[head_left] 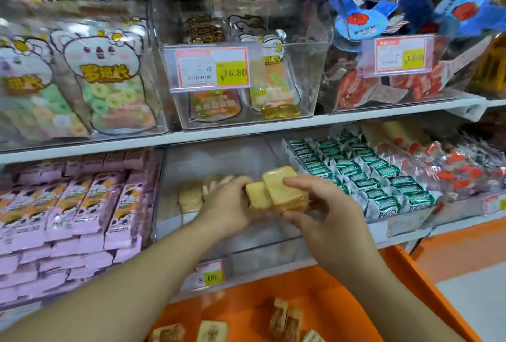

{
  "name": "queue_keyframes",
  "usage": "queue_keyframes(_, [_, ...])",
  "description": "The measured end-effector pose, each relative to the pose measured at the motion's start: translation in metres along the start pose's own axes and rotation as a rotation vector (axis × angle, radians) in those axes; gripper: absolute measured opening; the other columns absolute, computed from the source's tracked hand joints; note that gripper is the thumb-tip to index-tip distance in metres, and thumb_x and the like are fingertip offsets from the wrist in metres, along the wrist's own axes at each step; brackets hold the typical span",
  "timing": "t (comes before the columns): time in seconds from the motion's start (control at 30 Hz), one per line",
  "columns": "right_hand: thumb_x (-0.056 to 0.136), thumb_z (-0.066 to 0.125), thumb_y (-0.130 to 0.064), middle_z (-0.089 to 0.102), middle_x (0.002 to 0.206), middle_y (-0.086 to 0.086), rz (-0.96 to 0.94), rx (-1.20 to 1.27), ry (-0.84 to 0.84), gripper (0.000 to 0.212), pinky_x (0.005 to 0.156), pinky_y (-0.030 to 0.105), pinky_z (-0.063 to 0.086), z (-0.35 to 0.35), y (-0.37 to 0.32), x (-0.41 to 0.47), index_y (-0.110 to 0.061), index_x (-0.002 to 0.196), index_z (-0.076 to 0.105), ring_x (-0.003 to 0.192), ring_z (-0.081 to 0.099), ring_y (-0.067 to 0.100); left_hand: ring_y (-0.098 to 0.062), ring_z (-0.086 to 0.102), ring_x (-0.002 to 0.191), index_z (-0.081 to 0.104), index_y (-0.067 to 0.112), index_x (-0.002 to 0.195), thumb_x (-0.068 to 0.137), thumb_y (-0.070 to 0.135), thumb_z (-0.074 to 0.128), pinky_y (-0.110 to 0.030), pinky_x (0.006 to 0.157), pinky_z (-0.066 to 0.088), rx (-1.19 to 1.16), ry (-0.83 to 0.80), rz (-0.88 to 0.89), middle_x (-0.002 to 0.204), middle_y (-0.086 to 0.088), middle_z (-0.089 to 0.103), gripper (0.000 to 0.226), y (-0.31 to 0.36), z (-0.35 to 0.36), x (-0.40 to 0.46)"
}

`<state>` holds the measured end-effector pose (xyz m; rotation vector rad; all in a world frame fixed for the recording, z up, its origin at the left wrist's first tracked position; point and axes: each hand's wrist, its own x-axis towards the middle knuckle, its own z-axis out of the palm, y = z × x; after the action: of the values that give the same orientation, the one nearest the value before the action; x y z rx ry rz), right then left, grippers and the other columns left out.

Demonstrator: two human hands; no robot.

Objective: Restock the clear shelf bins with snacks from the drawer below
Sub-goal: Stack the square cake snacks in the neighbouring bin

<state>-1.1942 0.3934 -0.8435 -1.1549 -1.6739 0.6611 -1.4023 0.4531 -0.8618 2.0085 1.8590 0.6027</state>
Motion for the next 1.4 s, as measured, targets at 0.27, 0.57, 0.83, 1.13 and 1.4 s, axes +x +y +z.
queue_keyframes(0.27, [0.080,0.088,-0.008,0.061,0.133,-0.026,-0.065,-0.040,0.026,0.055,0.102,0.027,0.054,0.002,0.011,0.004,-0.040,0.123,0.073,0.127,0.058,-0.002,-0.034,0.034,0.140,0.055,0.041,0.136,0.068,0.079,0.070,-0.052,0.115,0.028,0.204,-0.071,0.022,0.147,0.009,0.049,0.079,-0.024,0.041,0.047])
queue_keyframes(0.57, [0.080,0.088,-0.011,0.052,0.141,-0.035,-0.112,-0.159,-0.006,0.060,0.104,0.009,0.043,0.003,0.014,-0.003,-0.046,0.124,0.070,0.132,0.050,-0.009,-0.034,0.042,0.130,0.054,0.034,0.135,0.058,0.084,0.016,-0.043,0.105,0.034,0.383,-0.043,0.049,0.139,0.001,0.050,0.100,-0.032,0.037,0.068])
queue_keyframes(0.83, [0.081,0.088,-0.011,0.056,0.140,-0.029,-0.092,-0.088,-0.009,0.058,0.107,0.015,0.044,0.002,0.014,-0.003,-0.045,0.125,0.070,0.134,0.050,-0.007,-0.035,0.039,0.128,0.044,0.026,0.144,0.087,0.065,0.044,-0.045,0.105,0.039,0.466,-0.048,-0.086,0.142,-0.005,0.044,0.069,-0.025,0.040,0.084])
queue_keyframes(1.13, [0.083,0.087,-0.010,0.054,0.140,-0.033,-0.076,-0.057,0.013,0.058,0.107,0.021,0.048,0.004,0.014,-0.003,-0.045,0.125,0.070,0.133,0.050,-0.009,-0.027,0.070,0.082,0.068,0.018,0.119,0.100,0.019,0.063,-0.045,0.082,0.061,-0.799,0.148,-0.222,0.110,-0.017,0.074,0.020,0.020,0.018,0.035])
queue_keyframes(1.4, [0.085,0.085,-0.012,0.055,0.142,-0.026,-0.070,-0.131,-0.028,0.063,0.115,0.027,0.041,0.012,0.011,-0.005,-0.044,0.135,0.064,0.139,0.045,0.000,-0.045,0.070,0.110,0.067,0.003,0.127,0.092,0.008,0.072,-0.048,0.086,0.063,-1.234,-0.186,-0.177,0.118,-0.028,0.071,0.036,0.022,-0.017,-0.024])
